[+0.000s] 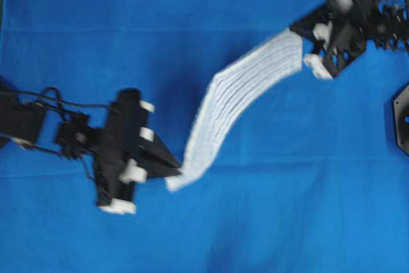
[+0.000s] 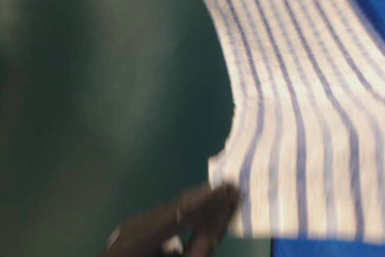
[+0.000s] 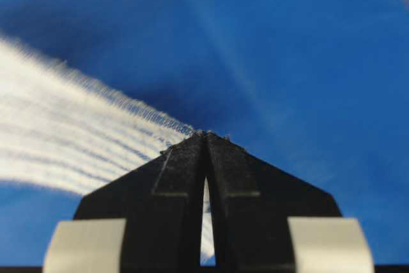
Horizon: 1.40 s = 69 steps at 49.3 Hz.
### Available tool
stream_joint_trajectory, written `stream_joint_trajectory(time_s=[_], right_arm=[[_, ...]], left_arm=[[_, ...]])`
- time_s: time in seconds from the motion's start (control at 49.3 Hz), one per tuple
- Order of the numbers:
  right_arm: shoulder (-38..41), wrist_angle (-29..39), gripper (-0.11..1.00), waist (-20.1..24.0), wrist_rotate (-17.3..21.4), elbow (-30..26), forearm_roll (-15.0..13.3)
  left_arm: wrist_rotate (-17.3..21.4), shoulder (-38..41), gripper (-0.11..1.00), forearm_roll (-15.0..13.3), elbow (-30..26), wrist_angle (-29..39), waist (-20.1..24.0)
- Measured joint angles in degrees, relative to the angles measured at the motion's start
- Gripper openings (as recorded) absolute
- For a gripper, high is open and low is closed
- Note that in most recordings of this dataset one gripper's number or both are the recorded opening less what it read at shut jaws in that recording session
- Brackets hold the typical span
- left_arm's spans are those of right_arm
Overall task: Fold the blue towel.
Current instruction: 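Lift the strip and rotate it to lie vertically on the table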
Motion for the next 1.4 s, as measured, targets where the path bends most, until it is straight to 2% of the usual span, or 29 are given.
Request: stream_joint_trajectory(time_s=[0.162, 0.386, 0.65, 0.873, 1.198, 1.401], right_arm=[[4.9, -0.8, 0.01, -2.2, -0.1, -3.5, -2.5], [10.7, -0.9, 0.01, -3.3, -0.4, -8.4, -5.0], [13.1, -1.5, 0.01, -3.3, -0.4, -11.0, -5.8], [12.7, -1.2, 0.01, -3.4, -0.5, -10.6, -5.9], [5.1, 0.5, 0.01, -3.7, 0.7, -3.9, -5.9], [4.0, 0.4, 0.01, -3.7, 0.7, -2.7, -5.6]], left_arm=[[0.6, 7.4, 0.04, 0.0, -6.9, -2.2, -0.1], [4.0, 16.3, 0.04, 0.0, -16.1, -4.0, -0.1], [4.8, 23.0, 0.04, 0.0, -25.0, -4.2, 0.8], [4.9, 24.8, 0.04, 0.0, -27.7, -4.2, 1.7], [4.9, 28.7, 0.04, 0.0, -31.1, -7.3, 2.7], [5.0, 29.7, 0.04, 0.1, -31.8, -7.6, 2.8]])
